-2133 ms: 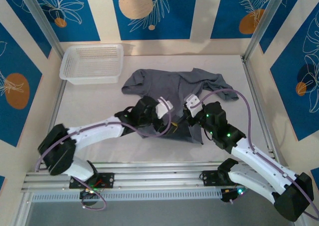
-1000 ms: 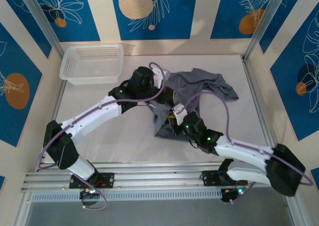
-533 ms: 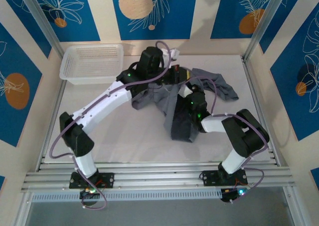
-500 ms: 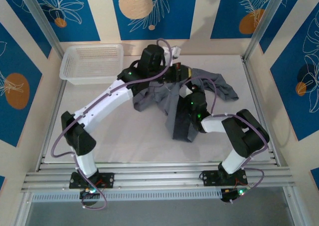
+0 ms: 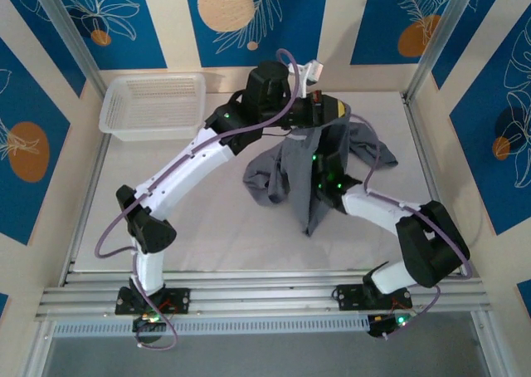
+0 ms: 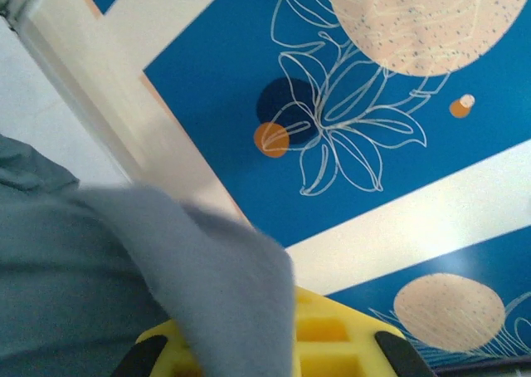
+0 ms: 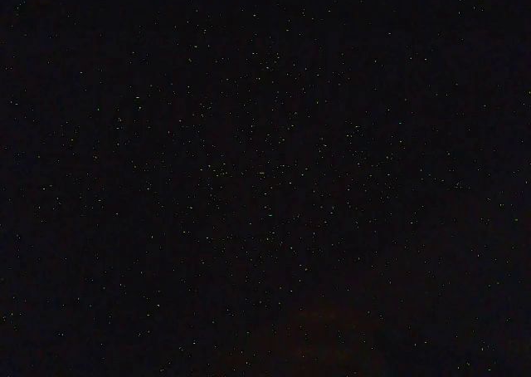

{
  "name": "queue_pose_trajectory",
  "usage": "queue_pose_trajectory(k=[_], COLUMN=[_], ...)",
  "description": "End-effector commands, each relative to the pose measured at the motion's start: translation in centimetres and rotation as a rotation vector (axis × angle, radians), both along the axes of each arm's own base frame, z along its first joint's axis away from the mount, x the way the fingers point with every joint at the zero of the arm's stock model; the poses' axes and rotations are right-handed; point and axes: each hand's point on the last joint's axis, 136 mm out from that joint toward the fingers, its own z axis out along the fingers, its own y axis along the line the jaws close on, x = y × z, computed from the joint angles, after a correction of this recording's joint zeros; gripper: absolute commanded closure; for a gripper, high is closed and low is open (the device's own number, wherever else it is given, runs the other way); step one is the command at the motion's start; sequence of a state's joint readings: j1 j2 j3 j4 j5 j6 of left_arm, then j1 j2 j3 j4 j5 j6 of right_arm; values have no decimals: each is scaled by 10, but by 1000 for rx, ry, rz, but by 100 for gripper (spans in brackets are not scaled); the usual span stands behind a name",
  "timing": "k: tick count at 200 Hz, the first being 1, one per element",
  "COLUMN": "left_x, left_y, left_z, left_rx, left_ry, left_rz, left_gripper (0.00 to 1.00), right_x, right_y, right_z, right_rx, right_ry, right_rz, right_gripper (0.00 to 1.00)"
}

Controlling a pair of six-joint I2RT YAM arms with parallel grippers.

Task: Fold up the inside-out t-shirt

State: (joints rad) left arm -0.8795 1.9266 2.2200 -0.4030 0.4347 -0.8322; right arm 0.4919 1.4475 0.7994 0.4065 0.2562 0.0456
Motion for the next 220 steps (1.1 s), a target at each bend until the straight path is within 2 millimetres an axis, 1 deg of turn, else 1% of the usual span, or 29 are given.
queue_pose_trajectory(k=[1, 13, 24, 32, 39, 48, 57, 72, 89, 102, 110, 122, 143, 156, 167, 179, 185, 197, 202, 213, 220], left_x=[-25, -31, -36, -40, -44, -49, -54, -59, -69, -85, -98, -114, -124, -131, -140, -152, -158, -166, -167, -167, -166], left_y=[-5, -6, -5, -5, -5, -5, -4, -2, -2, -7, -11, -18, -28, -32, -34, -35, -35, -35, -35, -34, -34], left_z=[36, 41, 44, 45, 46, 48, 50, 52, 59, 70, 76, 80, 80, 82, 84, 89, 91, 94, 93, 91, 90], left_rx=[-82, -91, -91, -90, -88, -88, -87, -79, -96, -138, -160, -159, -141, -158, -174, -191, -198, -202, -198, -185, -176], left_ry=[-53, -67, -74, -80, -85, -96, -110, -127, -151, -189, -215, -232, -217, -208, -207, -221, -230, -253, -262, -271, -277], left_rz=[-75, -83, -92, -102, -111, -123, -134, -140, -169, -228, -278, -326, -362, -398, -426, -454, -466, -481, -480, -472, -464], left_gripper=[100, 100, 100, 100, 100, 100, 100, 100, 100, 100, 100, 100, 100, 100, 100, 100, 100, 100, 100, 100, 100], right_x=[-7, -17, -23, -26, -28, -29, -27, -20, -8, 0, 4, 7, 8, 11, 16, 20, 22, 24, 25, 26, 27], right_y=[27, 46, 54, 56, 58, 59, 58, 54, 49, 51, 54, 62, 73, 71, 68, 65, 64, 64, 64, 66, 67], right_z=[-21, -54, -81, -94, -99, -101, -96, -76, -51, -47, -54, -75, -118, -140, -153, -161, -161, -159, -156, -148, -143], right_rx=[223, 192, 174, 203, 235, 265, 279, 294, 334, 335, 318, 295, 266, 244, 225, 204, 195, 178, 175, 175, 175], right_ry=[250, 326, 380, 425, 462, 502, 526, 533, 519, 521, 532, 575, 683, 750, 802, 834, 841, 838, 833, 826, 818], right_rz=[91, 126, 103, 89, 91, 91, 81, 60, 33, 23, 7, -13, -43, -91, -117, -129, -128, -119, -115, -108, -100], right_gripper=[100, 100, 100, 100, 100, 100, 100, 100, 100, 100, 100, 100, 100, 100, 100, 100, 100, 100, 99, 93, 84])
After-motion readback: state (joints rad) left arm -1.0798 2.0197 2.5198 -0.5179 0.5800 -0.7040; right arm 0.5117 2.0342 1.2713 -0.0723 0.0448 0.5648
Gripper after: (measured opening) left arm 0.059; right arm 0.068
